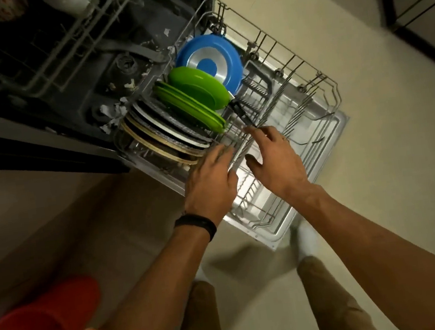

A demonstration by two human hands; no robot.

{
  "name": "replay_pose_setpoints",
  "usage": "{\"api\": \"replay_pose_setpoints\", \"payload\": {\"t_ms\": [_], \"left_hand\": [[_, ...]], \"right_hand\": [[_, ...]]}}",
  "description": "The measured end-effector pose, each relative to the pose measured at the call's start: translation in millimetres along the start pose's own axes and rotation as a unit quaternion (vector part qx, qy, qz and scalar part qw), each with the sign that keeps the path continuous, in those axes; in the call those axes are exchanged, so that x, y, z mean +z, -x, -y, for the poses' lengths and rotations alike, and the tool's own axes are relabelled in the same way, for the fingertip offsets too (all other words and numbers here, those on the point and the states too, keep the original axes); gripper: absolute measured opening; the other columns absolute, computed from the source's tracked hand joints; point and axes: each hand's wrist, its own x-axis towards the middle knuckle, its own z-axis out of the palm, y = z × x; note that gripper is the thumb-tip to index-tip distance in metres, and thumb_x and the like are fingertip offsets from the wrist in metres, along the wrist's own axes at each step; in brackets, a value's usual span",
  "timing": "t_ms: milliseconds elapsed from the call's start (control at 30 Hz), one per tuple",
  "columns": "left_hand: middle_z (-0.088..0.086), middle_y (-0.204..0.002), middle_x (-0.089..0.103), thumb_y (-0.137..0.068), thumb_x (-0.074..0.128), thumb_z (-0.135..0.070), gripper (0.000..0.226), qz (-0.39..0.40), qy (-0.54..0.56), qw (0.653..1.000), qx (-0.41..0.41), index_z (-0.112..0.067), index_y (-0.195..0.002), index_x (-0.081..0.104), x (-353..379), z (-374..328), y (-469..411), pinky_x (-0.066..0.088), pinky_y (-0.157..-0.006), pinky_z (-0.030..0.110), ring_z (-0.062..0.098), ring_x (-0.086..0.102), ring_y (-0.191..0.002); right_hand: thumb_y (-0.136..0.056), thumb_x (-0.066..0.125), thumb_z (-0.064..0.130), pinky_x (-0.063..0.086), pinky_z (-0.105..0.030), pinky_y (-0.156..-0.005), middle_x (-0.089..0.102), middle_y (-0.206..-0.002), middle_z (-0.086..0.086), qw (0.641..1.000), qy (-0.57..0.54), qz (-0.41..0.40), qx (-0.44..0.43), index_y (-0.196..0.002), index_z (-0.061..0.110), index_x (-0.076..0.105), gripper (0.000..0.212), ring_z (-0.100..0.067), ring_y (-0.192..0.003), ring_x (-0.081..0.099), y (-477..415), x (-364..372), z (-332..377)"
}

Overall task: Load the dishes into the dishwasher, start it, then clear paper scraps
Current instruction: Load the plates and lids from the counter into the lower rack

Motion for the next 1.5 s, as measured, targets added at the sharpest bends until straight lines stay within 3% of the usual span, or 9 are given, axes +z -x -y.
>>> {"api": "replay_pose_setpoints", "payload": {"t_ms": [300, 400, 600, 767, 867, 1033, 1167, 1300, 1500], "left_hand": [[-0.002, -0.147, 0.056, -0.101, 0.06, -0.026, 0.043, 0.014, 0.185, 0.968, -0.171, -0.023, -0.144, 0.055, 113.0, -110.5, -9.0, 0.043, -0.108, 0.029, 0.016, 0.053, -0.132], [0.0, -0.137, 0.062, -0.102, 0.062, -0.025, 0.04, 0.009, 0.279, 0.925, -0.256, -0.022, -0.141, 0.057, 147.1, -138.3, -14.4, 0.046, -0.101, 0.027, 0.015, 0.059, -0.123], [-0.012, -0.107, 0.065, -0.101, 0.062, -0.023, 0.034, -0.02, 0.362, 0.849, -0.384, -0.018, -0.135, 0.061, 184.0, -156.3, -23.5, 0.05, -0.1, 0.031, 0.005, 0.062, -0.1], [-0.003, -0.108, 0.069, -0.1, 0.063, -0.021, 0.024, -0.078, 0.431, 0.774, -0.457, -0.017, -0.123, 0.067, 209.4, -157.7, -29.6, 0.054, -0.103, 0.043, 0.017, 0.066, -0.106], [0.002, -0.106, 0.07, -0.1, 0.061, -0.017, 0.011, -0.11, 0.463, 0.733, -0.486, -0.024, -0.102, 0.068, 216.4, -159.5, -33.6, 0.055, -0.099, 0.037, 0.02, 0.067, -0.103], [0.009, -0.087, 0.063, -0.1, 0.056, -0.009, 0.021, -0.14, 0.536, 0.633, -0.541, -0.016, -0.084, 0.066, 220.3, -168.4, -42.7, 0.056, -0.091, 0.035, 0.021, 0.059, -0.084], [0.01, -0.089, 0.073, -0.097, 0.058, 0.003, 0.019, -0.164, 0.578, 0.574, -0.556, -0.004, -0.109, 0.071, 218.8, -167.7, -47.8, 0.058, -0.096, 0.035, 0.019, 0.07, -0.085], [0.011, -0.089, 0.073, -0.095, 0.059, 0.007, 0.022, -0.187, 0.589, 0.557, -0.555, -0.002, -0.112, 0.071, 212.7, -163.8, -52.3, 0.057, -0.098, 0.035, 0.02, 0.071, -0.086], [0.007, -0.085, 0.071, -0.093, 0.061, 0.009, 0.025, -0.253, 0.577, 0.574, -0.523, -0.001, -0.115, 0.07, 195.0, -146.4, -69.7, 0.059, -0.093, 0.034, 0.019, 0.068, -0.084]], "right_hand": [[-0.102, 0.056, 0.021, 0.043, -0.04, -0.11, 0.045, -0.153, -0.007, 0.98, -0.174, 0.058, 0.076, -0.155, 0.016, 0.039, 0.056, -0.026, -0.135, 0.051, -16.8, -29.5, -154.7], [-0.103, 0.056, 0.019, 0.04, -0.025, -0.104, 0.046, -0.155, -0.005, 0.961, -0.232, 0.08, 0.124, -0.155, 0.014, 0.039, 0.054, -0.022, -0.131, 0.054, -16.2, -38.8, -191.8], [-0.103, 0.055, 0.017, 0.047, -0.04, -0.108, 0.047, -0.155, -0.001, 0.923, -0.286, 0.166, 0.196, -0.157, 0.022, 0.037, 0.057, -0.01, -0.103, 0.059, -18.9, -29.5, -236.5], [-0.103, 0.055, 0.013, 0.043, -0.045, -0.114, 0.048, -0.153, -0.002, 0.888, -0.337, 0.204, 0.236, -0.158, 0.018, 0.035, 0.059, -0.02, -0.133, 0.052, -25.9, -10.7, -247.9], [-0.101, 0.053, 0.008, 0.046, -0.049, -0.11, 0.056, -0.135, 0.0, 0.888, -0.335, 0.209, 0.234, -0.148, 0.014, 0.048, 0.047, -0.024, -0.129, 0.055, -33.1, -4.9, -247.9], [-0.098, 0.054, 0.003, 0.053, -0.055, -0.099, 0.062, -0.105, 0.005, 0.896, -0.32, 0.212, 0.225, -0.127, 0.008, 0.06, 0.03, -0.024, -0.102, 0.062, -41.2, -2.0, -250.2], [-0.098, 0.049, -0.001, 0.054, -0.053, -0.099, 0.06, -0.125, 0.001, 0.905, -0.29, 0.237, 0.202, -0.138, 0.007, 0.055, 0.042, -0.028, -0.113, 0.064, -45.9, -7.7, -249.1], [-0.098, 0.044, -0.003, 0.048, -0.048, -0.108, 0.055, -0.147, -0.01, 0.913, -0.253, 0.268, 0.172, -0.149, 0.002, 0.044, 0.052, -0.028, -0.129, 0.057, -58.2, -9.5, -244.8], [-0.099, 0.043, -0.003, 0.046, -0.047, -0.111, 0.05, -0.151, -0.015, 0.926, -0.229, 0.28, 0.108, -0.147, -0.002, 0.042, 0.048, -0.03, -0.134, 0.054, -86.4, -11.5, -213.8]]}}
